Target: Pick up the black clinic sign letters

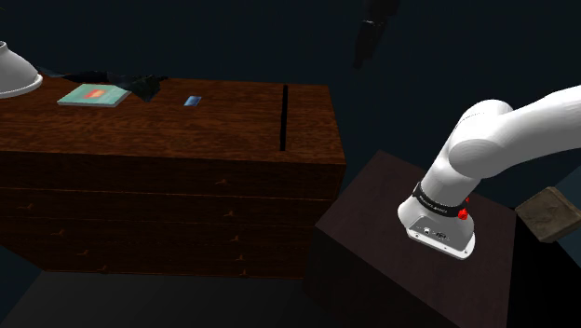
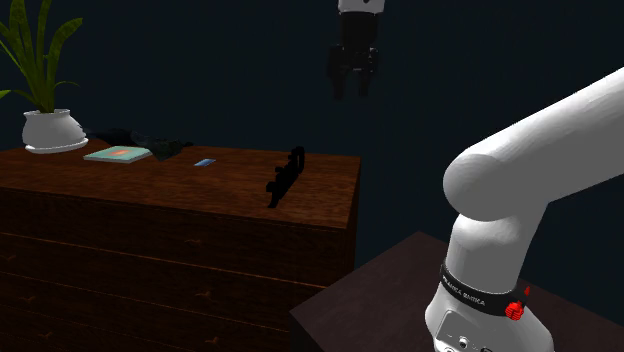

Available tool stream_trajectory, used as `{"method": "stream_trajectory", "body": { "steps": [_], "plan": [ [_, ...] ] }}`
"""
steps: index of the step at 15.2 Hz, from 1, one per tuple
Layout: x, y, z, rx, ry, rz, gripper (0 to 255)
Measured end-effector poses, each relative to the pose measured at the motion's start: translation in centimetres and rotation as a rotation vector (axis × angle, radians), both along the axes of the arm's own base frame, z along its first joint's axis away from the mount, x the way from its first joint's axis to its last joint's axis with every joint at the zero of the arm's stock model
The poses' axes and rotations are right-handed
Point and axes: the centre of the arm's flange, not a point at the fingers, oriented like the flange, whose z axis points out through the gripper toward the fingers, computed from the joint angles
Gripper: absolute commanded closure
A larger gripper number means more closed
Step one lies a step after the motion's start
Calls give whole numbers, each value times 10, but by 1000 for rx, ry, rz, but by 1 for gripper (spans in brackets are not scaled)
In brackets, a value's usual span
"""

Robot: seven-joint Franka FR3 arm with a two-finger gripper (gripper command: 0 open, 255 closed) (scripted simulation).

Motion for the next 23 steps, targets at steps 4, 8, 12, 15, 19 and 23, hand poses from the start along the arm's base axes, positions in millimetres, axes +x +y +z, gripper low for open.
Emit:
{"method": "stream_trajectory", "body": {
  "steps": [4, 8, 12, 15, 19, 23],
  "plan": [
    [25, 4, -14, -5, 4, -26, 0],
    [70, 9, -43, -15, 11, -74, 0],
    [114, 8, -67, -25, 19, -125, 0],
    [149, 10, -90, -32, 23, -162, 0],
    [194, 7, -119, -42, 30, -212, 0],
    [237, 0, -144, -51, 36, -263, 0]
  ]
}}
